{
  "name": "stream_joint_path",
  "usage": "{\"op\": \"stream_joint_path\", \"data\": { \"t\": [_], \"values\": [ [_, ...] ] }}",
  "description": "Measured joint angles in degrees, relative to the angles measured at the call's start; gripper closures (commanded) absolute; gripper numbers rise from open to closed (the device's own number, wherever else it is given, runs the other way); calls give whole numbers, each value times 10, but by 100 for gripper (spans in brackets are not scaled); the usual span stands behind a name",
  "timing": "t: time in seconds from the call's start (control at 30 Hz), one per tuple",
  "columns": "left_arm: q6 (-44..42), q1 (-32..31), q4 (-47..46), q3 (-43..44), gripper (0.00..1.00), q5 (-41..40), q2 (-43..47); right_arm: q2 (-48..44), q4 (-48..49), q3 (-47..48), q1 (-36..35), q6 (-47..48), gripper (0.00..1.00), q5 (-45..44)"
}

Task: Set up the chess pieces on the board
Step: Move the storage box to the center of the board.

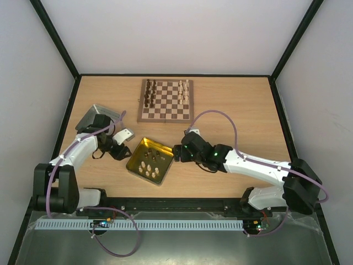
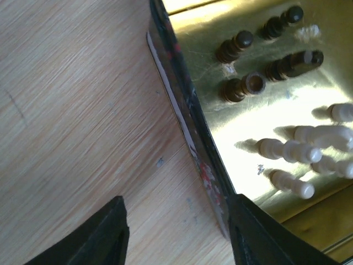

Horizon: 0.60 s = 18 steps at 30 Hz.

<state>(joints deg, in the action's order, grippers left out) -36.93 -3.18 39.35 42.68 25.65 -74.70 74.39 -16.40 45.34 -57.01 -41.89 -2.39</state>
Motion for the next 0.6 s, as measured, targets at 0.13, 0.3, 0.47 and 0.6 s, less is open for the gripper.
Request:
{"op": "stream_joint_path", "data": {
  "t": [0.13,0.3,0.47,0.6],
  "values": [
    [0,-2,-6,-9,60,-16,-1,-24,-1,-2,0,-7,9,11],
    [1,-2,-17,-24,92,-46,0,-44,0,-13,0,-10,9,20],
    [-3,-4,-21,-27,98,-57,-5,-45,-1,-32,0,-13,9,27],
    [-17,-12,-4,-26,98,-48,-34,-45,-1,-33,0,-15,9,31]
  ]
}}
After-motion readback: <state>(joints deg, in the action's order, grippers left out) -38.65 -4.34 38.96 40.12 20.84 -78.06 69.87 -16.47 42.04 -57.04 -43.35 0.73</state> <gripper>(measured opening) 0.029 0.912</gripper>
